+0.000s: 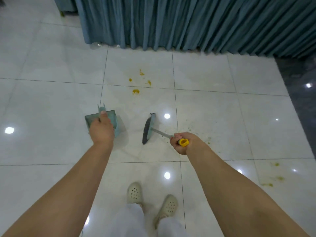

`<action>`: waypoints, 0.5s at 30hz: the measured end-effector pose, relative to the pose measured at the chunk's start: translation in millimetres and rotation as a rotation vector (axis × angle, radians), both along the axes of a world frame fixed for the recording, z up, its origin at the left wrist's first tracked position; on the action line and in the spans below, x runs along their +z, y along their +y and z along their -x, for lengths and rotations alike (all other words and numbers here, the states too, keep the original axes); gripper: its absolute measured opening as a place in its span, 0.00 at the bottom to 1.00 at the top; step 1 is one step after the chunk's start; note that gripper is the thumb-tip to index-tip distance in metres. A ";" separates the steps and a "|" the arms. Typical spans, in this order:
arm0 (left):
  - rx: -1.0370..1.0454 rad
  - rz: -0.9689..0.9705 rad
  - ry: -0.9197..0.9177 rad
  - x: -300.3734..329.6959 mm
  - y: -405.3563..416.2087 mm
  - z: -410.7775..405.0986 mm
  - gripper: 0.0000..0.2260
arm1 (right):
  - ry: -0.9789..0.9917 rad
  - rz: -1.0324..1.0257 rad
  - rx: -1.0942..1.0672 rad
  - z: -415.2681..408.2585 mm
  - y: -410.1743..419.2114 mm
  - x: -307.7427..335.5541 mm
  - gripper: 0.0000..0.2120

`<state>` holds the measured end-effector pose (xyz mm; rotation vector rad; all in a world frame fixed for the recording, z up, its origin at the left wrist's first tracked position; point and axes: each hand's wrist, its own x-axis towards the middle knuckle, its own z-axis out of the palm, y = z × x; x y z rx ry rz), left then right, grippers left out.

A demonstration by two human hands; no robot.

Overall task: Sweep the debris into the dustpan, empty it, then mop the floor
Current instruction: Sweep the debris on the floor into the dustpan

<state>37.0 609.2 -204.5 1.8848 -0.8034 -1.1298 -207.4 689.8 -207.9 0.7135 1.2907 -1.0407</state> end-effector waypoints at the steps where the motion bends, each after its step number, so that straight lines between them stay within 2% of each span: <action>1: -0.019 0.002 -0.002 0.1 2.9 8.7 0.21 | 0.010 -0.009 -0.027 13.2 8.8 1.4 0.06; 6: -0.077 -0.005 0.038 -0.6 21.5 47.4 0.22 | 0.047 -0.027 -0.131 74.7 56.0 1.0 0.05; 15: -0.097 -0.021 0.034 6.1 75.9 104.1 0.22 | 0.014 0.035 0.021 132.6 126.7 16.9 0.03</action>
